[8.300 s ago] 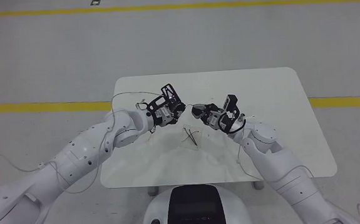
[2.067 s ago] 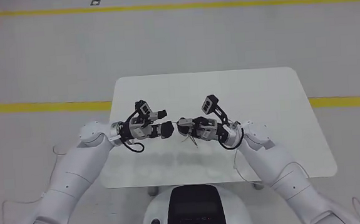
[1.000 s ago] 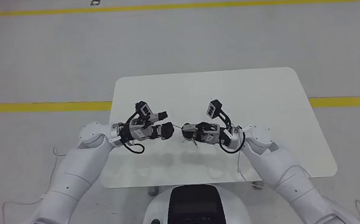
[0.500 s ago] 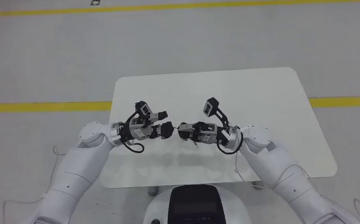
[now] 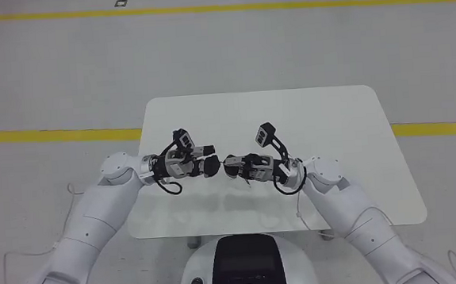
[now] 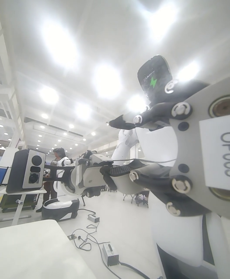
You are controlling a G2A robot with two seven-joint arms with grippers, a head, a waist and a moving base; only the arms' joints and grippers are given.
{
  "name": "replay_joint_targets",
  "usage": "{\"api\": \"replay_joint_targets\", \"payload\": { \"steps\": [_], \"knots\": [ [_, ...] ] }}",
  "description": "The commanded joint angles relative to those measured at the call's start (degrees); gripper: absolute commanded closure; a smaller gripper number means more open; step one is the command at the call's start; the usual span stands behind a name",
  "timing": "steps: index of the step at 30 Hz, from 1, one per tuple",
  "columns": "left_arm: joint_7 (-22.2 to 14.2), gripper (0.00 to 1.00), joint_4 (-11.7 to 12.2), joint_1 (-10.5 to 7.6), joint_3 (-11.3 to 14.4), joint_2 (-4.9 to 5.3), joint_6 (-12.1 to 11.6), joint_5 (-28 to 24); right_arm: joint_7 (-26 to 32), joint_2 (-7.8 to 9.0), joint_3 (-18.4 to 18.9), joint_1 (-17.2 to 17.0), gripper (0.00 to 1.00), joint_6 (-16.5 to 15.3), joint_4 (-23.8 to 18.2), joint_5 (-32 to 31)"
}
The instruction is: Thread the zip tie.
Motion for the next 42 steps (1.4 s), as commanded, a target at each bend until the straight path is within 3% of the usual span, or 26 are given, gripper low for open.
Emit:
{"api": "replay_joint_targets", "payload": {
  "steps": [1, 23, 30, 42],
  "knots": [
    [-0.1, 0.67, 0.3, -0.19, 0.1, 0.03, 0.2, 0.7, 0.2, 0.05, 0.0, 0.1, 1.00, 0.3, 0.0, -0.2],
    [-0.3, 0.76, 1.1, -1.12, 1.6, 0.08, 1.8, 3.9, 0.2, 0.33, -0.7, 0.7, 1.00, 2.4, -0.1, -1.8],
    [0.0, 0.85, 1.1, -1.23, 1.8, 0.12, 2.0, 4.2, -0.6, 0.42, -0.6, 0.7, 1.00, 3.0, 0.1, -2.1],
    [0.3, 0.86, 1.0, -1.29, 2.1, 0.11, 2.1, 4.3, -0.1, 0.53, -0.8, 0.8, 1.00, 3.4, -0.4, -2.0]
  ]
}}
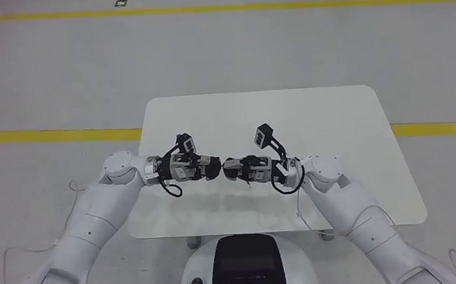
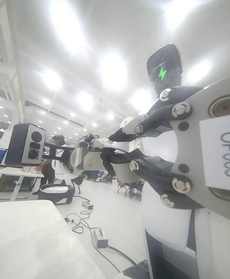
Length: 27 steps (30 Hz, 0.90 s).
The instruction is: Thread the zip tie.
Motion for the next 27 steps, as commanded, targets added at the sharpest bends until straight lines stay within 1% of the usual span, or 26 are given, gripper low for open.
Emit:
{"api": "replay_joint_targets", "payload": {
  "steps": [1, 14, 16, 19, 25, 26, 27],
  "knots": [
    [0.0, 0.87, 0.0, -0.04, 0.1, -0.01, 0.1, 0.0, 0.0, 0.00, -0.1, 0.0, 1.00, 0.0, -0.1, 0.1],
    [-0.1, 0.87, -0.1, -0.07, 0.3, 0.06, 0.0, 0.1, -0.4, 0.00, -0.6, -0.1, 1.00, 0.2, -0.5, 0.2],
    [-0.1, 0.89, -0.2, -0.01, 0.4, 0.07, 0.0, 0.1, -0.5, 0.01, -0.7, -0.1, 1.00, 0.3, -0.6, 0.2],
    [-0.1, 1.00, -0.3, 0.09, 0.4, 0.10, 0.0, 0.2, -0.6, 0.04, -0.7, -0.2, 1.00, 0.3, -0.7, 0.1],
    [-0.1, 1.00, -0.5, 0.39, 0.4, 0.21, -0.1, 0.2, -0.6, 0.17, -0.5, -0.5, 1.00, 0.3, -1.1, 0.1],
    [-0.1, 1.00, -0.5, 0.44, 0.3, 0.24, -0.1, 0.2, -0.6, 0.20, -0.5, -0.6, 0.96, 0.3, -1.2, 0.0],
    [-0.1, 1.00, -0.6, 0.49, 0.3, 0.27, -0.1, 0.2, -0.7, 0.23, -0.4, -0.6, 0.29, 0.3, -1.3, 0.0]
  ]
}}
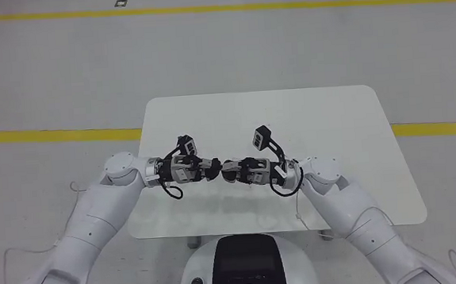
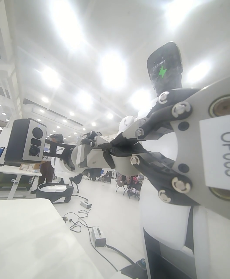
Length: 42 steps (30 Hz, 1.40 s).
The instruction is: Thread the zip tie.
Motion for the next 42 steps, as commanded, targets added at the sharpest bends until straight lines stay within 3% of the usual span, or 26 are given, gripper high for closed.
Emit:
{"api": "replay_joint_targets", "payload": {
  "steps": [1, 19, 33, 35, 38, 41, 42],
  "knots": [
    [0.0, 1.00, -0.2, 0.10, -0.1, 0.07, 0.0, 0.0, -0.1, 0.06, 0.2, -0.1, 0.00, 0.0, -0.2, 0.1],
    [0.3, 1.00, -2.2, 2.03, -2.3, 1.05, -0.5, -0.5, -2.0, 0.87, 2.7, -2.4, 0.00, -0.6, -2.5, 0.0],
    [1.0, 1.00, -1.9, 2.80, -3.0, 1.31, 0.4, -1.4, -3.0, 0.85, 2.9, -2.7, 0.00, -0.8, -2.4, 0.6],
    [4.8, 1.00, -2.0, 3.13, -3.3, 1.28, -2.4, 0.0, -3.0, 0.85, 2.9, -2.7, 0.00, -0.8, -2.4, 0.6],
    [10.0, 1.00, -1.2, 3.09, -5.2, 1.42, -11.5, 2.8, -3.0, 0.85, 2.9, -2.7, 0.00, -0.8, -2.4, 0.6],
    [10.9, 1.00, -0.9, 3.76, -6.9, 1.47, -19.8, 2.7, -3.0, 0.85, 2.9, -2.7, 0.00, -0.8, -2.4, 0.6],
    [10.7, 1.00, -0.7, 3.92, -7.1, 1.50, -20.9, 3.2, -3.0, 0.85, 2.9, -2.7, 0.00, -0.8, -2.4, 0.6]
  ]
}}
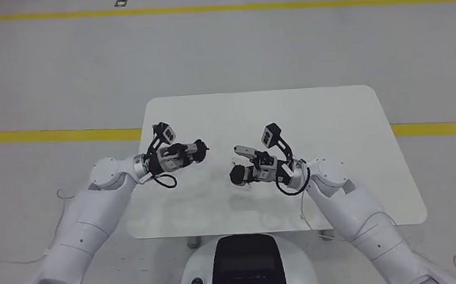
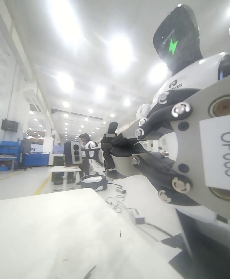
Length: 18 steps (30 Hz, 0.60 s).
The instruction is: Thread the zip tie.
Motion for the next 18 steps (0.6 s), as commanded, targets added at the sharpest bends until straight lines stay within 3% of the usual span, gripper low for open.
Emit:
{"api": "replay_joint_targets", "payload": {
  "steps": [1, 6, 9, 18],
  "knots": [
    [-0.3, 1.00, -0.5, 0.04, -1.2, 0.04, -2.2, 0.9, 0.0, 0.00, 0.0, 0.0, 0.00, 0.0, 0.0, 0.0],
    [-1.5, 1.00, -2.4, 2.17, -5.7, -0.50, -2.2, 2.3, 0.0, 0.00, 0.0, 0.0, 0.00, 0.0, 0.0, 0.0],
    [-2.7, 1.00, -3.8, 3.83, -8.6, -1.38, -2.2, 2.2, 0.0, 0.00, 0.0, 0.0, 0.00, 0.0, 0.0, 0.0],
    [-2.2, 1.00, -4.1, 4.16, -9.1, -1.58, -2.2, 2.5, 0.0, 0.00, 0.0, 0.0, 0.00, 0.0, 0.0, 0.0]
  ]
}}
